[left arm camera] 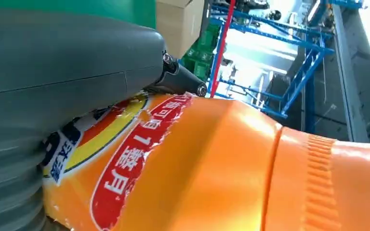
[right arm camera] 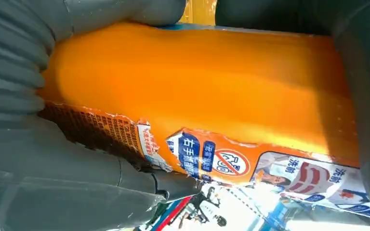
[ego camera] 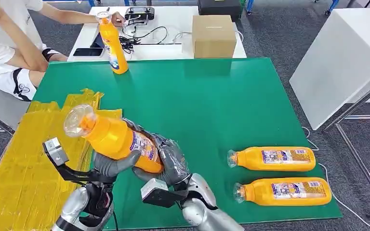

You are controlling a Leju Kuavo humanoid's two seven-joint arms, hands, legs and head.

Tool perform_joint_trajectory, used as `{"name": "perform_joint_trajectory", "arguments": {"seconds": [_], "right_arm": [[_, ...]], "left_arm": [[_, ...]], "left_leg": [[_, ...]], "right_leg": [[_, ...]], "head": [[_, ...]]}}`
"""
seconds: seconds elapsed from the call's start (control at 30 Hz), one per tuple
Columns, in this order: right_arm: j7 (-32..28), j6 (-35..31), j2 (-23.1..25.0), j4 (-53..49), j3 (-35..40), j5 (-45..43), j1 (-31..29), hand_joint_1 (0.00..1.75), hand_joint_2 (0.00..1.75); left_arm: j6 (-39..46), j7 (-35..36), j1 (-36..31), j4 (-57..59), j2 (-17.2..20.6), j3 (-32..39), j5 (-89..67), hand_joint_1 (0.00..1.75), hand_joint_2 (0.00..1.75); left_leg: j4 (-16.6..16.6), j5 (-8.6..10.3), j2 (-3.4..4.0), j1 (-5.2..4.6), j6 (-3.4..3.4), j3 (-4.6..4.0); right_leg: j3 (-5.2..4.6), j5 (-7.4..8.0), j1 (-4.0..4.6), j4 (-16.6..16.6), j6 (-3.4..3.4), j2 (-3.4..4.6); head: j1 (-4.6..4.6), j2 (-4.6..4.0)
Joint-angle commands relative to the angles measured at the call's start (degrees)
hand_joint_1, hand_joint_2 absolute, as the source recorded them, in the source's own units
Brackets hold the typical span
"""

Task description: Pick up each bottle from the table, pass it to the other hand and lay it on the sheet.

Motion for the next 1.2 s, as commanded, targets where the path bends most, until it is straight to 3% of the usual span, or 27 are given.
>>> {"name": "perform_joint_trajectory", "arguments": {"seconds": [0.03, 0.07, 0.1, 0.23, 0.4, 0.47, 0.57, 0.67, 0.8, 1.0, 1.1, 1.2], "right_arm": [[-0.7, -1.1, -1.6, 3.0, 2.3, 0.6, 0.9, 1.75, 1.75], [-0.9, -1.8, -1.6, 2.3, 1.7, 0.2, 1.3, 1.31, 1.75], [-1.1, -2.4, -1.9, 1.3, 1.1, 0.0, 1.8, 0.00, 1.75], [-1.8, -4.8, -3.0, -6.1, -2.1, -0.8, 4.8, 0.00, 1.75], [-4.8, -6.7, -5.6, -23.8, -9.2, -6.1, 10.1, 0.00, 1.75], [-5.0, -5.4, -6.8, -29.0, -10.4, -7.1, 11.3, 0.00, 1.75], [-4.4, -4.8, -7.2, -30.4, -10.8, -7.3, 11.6, 0.00, 1.75], [-6.3, -3.7, -7.8, -31.9, -11.4, -8.0, 11.7, 0.00, 1.75], [-7.3, -3.3, -8.3, -37.7, -15.4, -8.2, 13.0, 0.00, 1.75], [-7.4, -3.2, -7.9, -38.3, -16.5, -8.4, 13.6, 0.00, 1.75], [-5.4, -1.8, -7.6, -39.6, -19.4, -10.4, 14.7, 0.00, 1.75], [-3.3, 0.9, -7.5, -39.6, -22.4, -12.6, 15.4, 0.00, 1.75]], "left_arm": [[2.9, -1.3, -4.4, 0.9, -1.6, 4.5, 0.7, 1.75, 1.75], [3.5, -1.5, -4.3, 0.7, -1.8, 4.9, 0.7, 1.75, 1.75], [4.1, -1.8, -4.2, 0.5, -1.8, 5.1, 0.4, 1.75, 1.75], [9.5, -4.5, -4.0, -0.1, -1.5, 6.3, -4.7, 1.75, 1.75], [27.6, -9.7, -7.1, 3.1, 1.3, 7.0, -28.7, 1.75, 1.75], [33.2, -9.0, -8.0, 5.2, 2.0, 7.0, -38.9, 1.75, 1.75], [33.3, -9.0, -8.1, 5.3, 1.9, 7.2, -39.1, 1.75, 1.75], [39.5, -1.6, -10.1, 9.7, 3.6, 6.4, -63.0, 1.75, 1.75], [35.2, 8.1, -15.7, 21.0, 5.7, 5.8, -86.1, 1.75, 1.75], [33.6, 12.0, -16.9, 24.3, 6.3, 4.7, -93.1, 1.75, 1.75], [24.8, 17.1, -20.2, 33.6, 7.7, 2.9, -99.1, 1.75, 1.75], [23.3, 19.0, -21.8, 42.4, 8.0, 3.3, -100.3, 1.75, 1.75]], "left_leg": [[0.0, -0.02, -0.12, 0.04, -0.03, 0.14], [0.0, -0.05, -0.12, 0.05, -0.04, 0.22], [0.0, -0.02, -0.13, 0.05, -0.03, 0.14], [0.0, -0.03, -0.13, 0.03, -0.04, 0.14], [0.0, 0.01, -0.21, 0.00, -0.02, -0.03], [0.0, 0.01, -0.22, -0.01, -0.02, -0.02], [0.0, 0.00, -0.19, -0.02, -0.01, 0.06], [0.0, 0.01, -0.13, -0.01, -0.02, 0.11], [0.0, 0.04, -0.29, -0.03, -0.04, 0.08], [0.0, -0.03, -0.01, 0.02, -0.05, 0.24], [-0.1, 0.02, -0.10, -0.03, -0.02, 0.18], [-0.1, 0.02, -0.10, -0.01, -0.03, 0.29]], "right_leg": [[0.21, -0.04, 0.04, -0.1, 0.01, -0.14], [0.31, -0.06, 0.05, -0.1, 0.01, -0.15], [0.22, -0.05, 0.05, -0.1, 0.01, -0.16], [0.22, -0.06, 0.04, -0.1, 0.01, -0.16], [0.04, -0.05, 0.01, 0.0, 0.01, -0.21], [0.06, -0.06, -0.01, 0.0, 0.02, -0.22], [0.14, -0.04, -0.02, 0.0, 0.03, -0.17], [0.18, -0.02, 0.00, -0.1, 0.02, -0.14], [0.16, -0.05, -0.02, 0.0, 0.00, -0.28], [0.27, -0.03, 0.01, -0.1, 0.00, -0.04], [0.22, -0.03, -0.04, -0.1, 0.01, -0.11], [0.33, -0.02, -0.03, -0.1, 0.01, -0.11]], "head": [[0.00, 0.00], [0.00, 0.00], [0.00, 0.00], [0.00, 0.00], [0.04, 0.00], [0.02, 0.00], [0.02, 0.00], [0.02, 0.00], [0.02, 0.00], [0.00, 0.00], [0.00, 0.00], [0.00, 0.00]]}}
